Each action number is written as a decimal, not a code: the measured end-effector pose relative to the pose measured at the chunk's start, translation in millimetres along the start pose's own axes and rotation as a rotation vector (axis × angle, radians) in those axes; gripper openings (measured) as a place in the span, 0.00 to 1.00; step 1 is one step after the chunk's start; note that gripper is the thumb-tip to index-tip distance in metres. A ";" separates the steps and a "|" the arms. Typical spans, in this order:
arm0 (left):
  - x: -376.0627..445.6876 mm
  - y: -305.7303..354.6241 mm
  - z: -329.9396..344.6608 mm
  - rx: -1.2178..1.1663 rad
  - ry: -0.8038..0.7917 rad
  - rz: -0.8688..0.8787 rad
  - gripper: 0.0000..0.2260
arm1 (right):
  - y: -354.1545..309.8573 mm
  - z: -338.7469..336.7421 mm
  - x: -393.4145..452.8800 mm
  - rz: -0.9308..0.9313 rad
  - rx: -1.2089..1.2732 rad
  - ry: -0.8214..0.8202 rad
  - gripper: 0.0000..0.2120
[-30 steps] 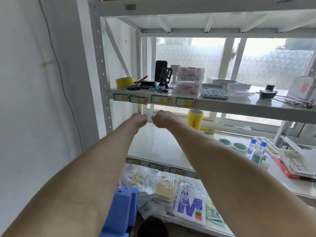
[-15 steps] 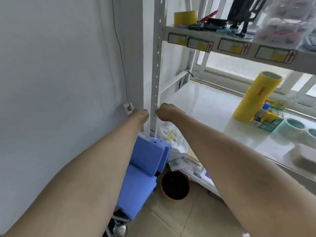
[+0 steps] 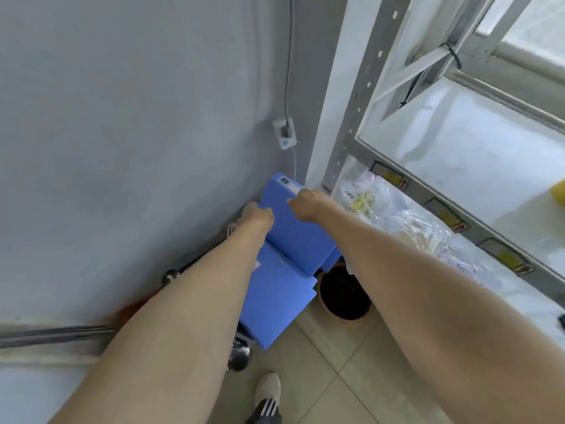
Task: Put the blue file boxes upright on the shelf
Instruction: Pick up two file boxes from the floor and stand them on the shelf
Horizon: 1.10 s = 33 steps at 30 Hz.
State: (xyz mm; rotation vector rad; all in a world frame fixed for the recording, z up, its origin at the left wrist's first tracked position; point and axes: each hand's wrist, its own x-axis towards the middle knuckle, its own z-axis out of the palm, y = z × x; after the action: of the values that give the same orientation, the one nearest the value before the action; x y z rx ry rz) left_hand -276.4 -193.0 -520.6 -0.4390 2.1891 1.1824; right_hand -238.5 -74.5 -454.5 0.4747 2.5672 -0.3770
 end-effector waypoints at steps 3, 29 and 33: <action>14.0 -23.2 7.3 -0.039 0.010 -0.121 0.21 | 1.3 27.6 23.7 -0.035 -0.050 -0.042 0.14; 142.2 -206.4 72.1 -0.010 0.462 -0.646 0.43 | 50.9 101.5 228.3 -0.099 -0.301 0.267 0.39; 156.2 -228.1 76.5 -0.144 0.471 -0.678 0.43 | 62.7 100.4 248.9 0.030 -0.179 0.171 0.39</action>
State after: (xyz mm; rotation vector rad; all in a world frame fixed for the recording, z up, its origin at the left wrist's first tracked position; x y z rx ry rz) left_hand -244.5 -254.4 -798.9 -1.5082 2.0377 0.9057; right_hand -374.1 11.6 -678.4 0.4979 2.7236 -0.0976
